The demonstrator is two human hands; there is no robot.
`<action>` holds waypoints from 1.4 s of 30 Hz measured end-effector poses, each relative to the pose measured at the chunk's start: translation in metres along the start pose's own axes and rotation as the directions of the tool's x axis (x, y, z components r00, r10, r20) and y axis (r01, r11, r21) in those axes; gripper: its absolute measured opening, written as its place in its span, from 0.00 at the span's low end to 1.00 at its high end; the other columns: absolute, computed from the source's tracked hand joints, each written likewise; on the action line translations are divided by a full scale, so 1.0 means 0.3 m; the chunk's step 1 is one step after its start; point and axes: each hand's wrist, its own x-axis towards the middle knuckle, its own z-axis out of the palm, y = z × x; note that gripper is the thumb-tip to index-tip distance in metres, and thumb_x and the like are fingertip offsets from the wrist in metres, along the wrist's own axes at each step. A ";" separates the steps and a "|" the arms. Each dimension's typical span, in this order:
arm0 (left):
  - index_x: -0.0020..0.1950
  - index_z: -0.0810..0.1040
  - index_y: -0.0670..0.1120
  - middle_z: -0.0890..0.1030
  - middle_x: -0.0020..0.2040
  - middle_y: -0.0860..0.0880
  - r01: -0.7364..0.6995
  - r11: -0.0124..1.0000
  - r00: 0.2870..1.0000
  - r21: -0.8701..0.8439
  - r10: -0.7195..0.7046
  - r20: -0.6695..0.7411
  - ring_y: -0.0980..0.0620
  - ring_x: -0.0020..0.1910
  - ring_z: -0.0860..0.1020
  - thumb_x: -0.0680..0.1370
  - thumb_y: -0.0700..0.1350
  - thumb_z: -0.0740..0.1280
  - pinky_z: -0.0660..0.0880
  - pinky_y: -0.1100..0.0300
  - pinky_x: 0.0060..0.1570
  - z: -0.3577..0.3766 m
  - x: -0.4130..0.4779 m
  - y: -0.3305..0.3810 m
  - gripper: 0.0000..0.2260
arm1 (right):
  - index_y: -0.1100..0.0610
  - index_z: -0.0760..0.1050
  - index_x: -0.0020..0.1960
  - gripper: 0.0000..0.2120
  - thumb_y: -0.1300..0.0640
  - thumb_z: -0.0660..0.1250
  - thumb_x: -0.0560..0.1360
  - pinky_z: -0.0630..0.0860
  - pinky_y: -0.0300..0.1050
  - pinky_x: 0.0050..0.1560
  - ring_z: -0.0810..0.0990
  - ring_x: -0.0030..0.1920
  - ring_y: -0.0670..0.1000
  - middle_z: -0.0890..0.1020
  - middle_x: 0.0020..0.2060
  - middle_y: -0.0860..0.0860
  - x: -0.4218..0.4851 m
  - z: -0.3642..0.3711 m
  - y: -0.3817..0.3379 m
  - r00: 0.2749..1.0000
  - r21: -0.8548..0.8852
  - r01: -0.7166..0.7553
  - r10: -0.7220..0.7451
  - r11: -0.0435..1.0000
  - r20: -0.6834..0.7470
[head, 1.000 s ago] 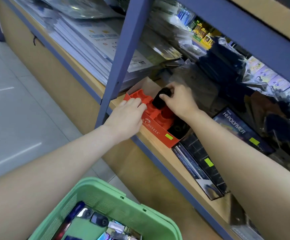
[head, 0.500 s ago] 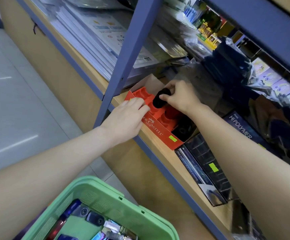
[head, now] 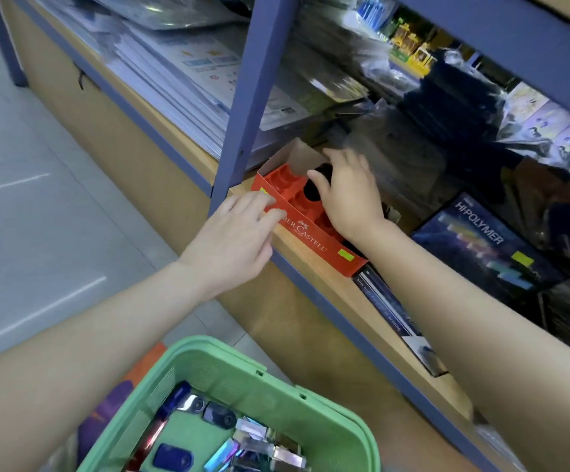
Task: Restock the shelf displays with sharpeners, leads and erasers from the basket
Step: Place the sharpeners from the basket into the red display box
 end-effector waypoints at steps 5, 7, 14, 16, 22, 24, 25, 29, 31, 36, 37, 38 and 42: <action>0.59 0.73 0.42 0.77 0.52 0.45 0.040 0.999 0.999 -0.015 -0.040 0.008 0.47 0.54 0.71 0.72 0.44 0.57 0.63 0.54 0.57 -0.009 -0.226 0.016 0.17 | 0.62 0.75 0.57 0.13 0.57 0.63 0.76 0.75 0.54 0.46 0.76 0.48 0.59 0.78 0.51 0.58 -0.239 0.015 -0.078 0.904 -0.010 0.347 -0.337 0.938 -0.262; 0.59 0.74 0.42 0.77 0.51 0.46 0.092 0.996 0.991 -0.010 -0.091 0.097 0.49 0.52 0.71 0.72 0.45 0.57 0.63 0.56 0.54 0.008 -0.329 0.023 0.18 | 0.63 0.76 0.54 0.11 0.59 0.61 0.75 0.72 0.52 0.42 0.75 0.45 0.59 0.78 0.47 0.58 -0.349 0.058 -0.083 0.859 0.002 0.455 -0.439 0.890 -0.263; 0.75 0.58 0.49 0.68 0.66 0.49 0.468 0.883 0.797 -0.036 -0.404 0.449 0.49 0.63 0.70 0.80 0.46 0.58 0.66 0.54 0.64 0.055 -0.670 0.019 0.24 | 0.57 0.74 0.56 0.09 0.58 0.59 0.79 0.77 0.46 0.48 0.76 0.46 0.51 0.78 0.48 0.51 -0.736 0.343 -0.142 0.804 0.252 0.451 -0.512 0.856 0.301; 0.77 0.50 0.51 0.64 0.69 0.50 0.554 0.830 0.731 -0.056 -0.453 0.511 0.49 0.64 0.69 0.81 0.48 0.56 0.67 0.53 0.65 0.053 -0.734 0.012 0.26 | 0.56 0.70 0.64 0.13 0.55 0.55 0.82 0.72 0.45 0.60 0.73 0.55 0.49 0.75 0.56 0.51 -0.846 0.459 -0.154 0.713 0.355 0.294 -0.451 0.887 0.537; 0.77 0.50 0.49 0.64 0.71 0.49 0.664 0.740 0.635 -0.103 -0.486 0.600 0.50 0.68 0.67 0.83 0.51 0.50 0.63 0.55 0.66 0.060 -0.838 0.002 0.23 | 0.59 0.57 0.74 0.24 0.55 0.59 0.81 0.59 0.43 0.68 0.64 0.70 0.54 0.66 0.70 0.56 -1.049 0.758 -0.256 0.521 0.319 -0.178 -0.186 0.931 0.833; 0.76 0.53 0.49 0.66 0.71 0.49 0.704 0.695 0.622 -0.143 -0.508 0.596 0.50 0.67 0.69 0.83 0.50 0.50 0.65 0.55 0.64 0.064 -0.851 0.006 0.22 | 0.60 0.55 0.75 0.27 0.58 0.61 0.80 0.59 0.43 0.69 0.63 0.70 0.54 0.65 0.71 0.57 -1.080 0.833 -0.298 0.507 0.294 -0.222 -0.147 0.930 0.849; 0.76 0.54 0.49 0.67 0.70 0.48 0.719 0.676 0.621 -0.162 -0.519 0.587 0.49 0.66 0.70 0.83 0.49 0.51 0.66 0.55 0.63 0.068 -0.854 0.006 0.21 | 0.60 0.55 0.75 0.28 0.58 0.62 0.79 0.59 0.43 0.70 0.63 0.70 0.54 0.65 0.70 0.57 -1.092 0.866 -0.317 0.508 0.279 -0.227 -0.131 0.933 0.851; 0.74 0.59 0.48 0.71 0.66 0.48 0.728 0.658 0.637 -0.193 -0.545 0.544 0.50 0.63 0.71 0.83 0.47 0.53 0.67 0.57 0.60 0.080 -0.872 -0.004 0.19 | 0.61 0.59 0.71 0.25 0.54 0.62 0.79 0.66 0.46 0.66 0.68 0.66 0.55 0.68 0.66 0.57 -1.125 0.969 -0.372 0.488 0.184 -0.165 -0.082 0.969 0.869; 0.73 0.60 0.48 0.72 0.65 0.48 0.721 0.664 0.650 -0.201 -0.546 0.529 0.52 0.62 0.70 0.83 0.46 0.54 0.65 0.62 0.56 0.086 -0.884 -0.008 0.18 | 0.61 0.61 0.70 0.23 0.55 0.62 0.79 0.68 0.47 0.63 0.68 0.64 0.56 0.68 0.65 0.57 -1.141 1.001 -0.385 0.490 0.145 -0.084 -0.085 0.986 0.868; 0.73 0.62 0.45 0.72 0.63 0.47 0.700 0.685 0.667 -0.203 -0.524 0.530 0.54 0.60 0.69 0.82 0.45 0.55 0.62 0.66 0.56 0.104 -0.912 -0.025 0.19 | 0.60 0.64 0.66 0.18 0.57 0.62 0.79 0.71 0.46 0.57 0.72 0.59 0.54 0.71 0.61 0.56 -1.158 1.024 -0.396 0.538 0.199 -0.167 -0.079 0.966 0.839; 0.73 0.63 0.44 0.73 0.61 0.46 0.689 0.698 0.674 -0.192 -0.521 0.524 0.54 0.58 0.68 0.82 0.45 0.56 0.61 0.66 0.57 0.108 -0.914 -0.031 0.19 | 0.60 0.65 0.64 0.17 0.54 0.62 0.79 0.73 0.47 0.55 0.73 0.57 0.54 0.72 0.58 0.55 -1.153 1.003 -0.399 0.541 0.238 -0.277 -0.054 0.931 0.839; 0.72 0.64 0.43 0.73 0.60 0.44 0.674 0.716 0.687 -0.181 -0.518 0.509 0.54 0.57 0.67 0.82 0.45 0.56 0.61 0.66 0.57 0.112 -0.917 -0.037 0.19 | 0.59 0.65 0.63 0.16 0.52 0.61 0.79 0.75 0.48 0.51 0.76 0.53 0.54 0.74 0.55 0.55 -1.149 0.973 -0.402 0.553 0.288 -0.401 -0.021 0.870 0.833; 0.71 0.64 0.45 0.71 0.60 0.44 0.613 0.773 0.754 -0.165 -0.510 0.413 0.52 0.58 0.67 0.81 0.50 0.54 0.61 0.63 0.60 0.121 -0.932 -0.043 0.20 | 0.50 0.62 0.58 0.13 0.49 0.62 0.79 0.79 0.49 0.43 0.78 0.38 0.43 0.77 0.45 0.45 -1.136 0.809 -0.432 0.650 0.514 -0.638 0.043 0.573 0.758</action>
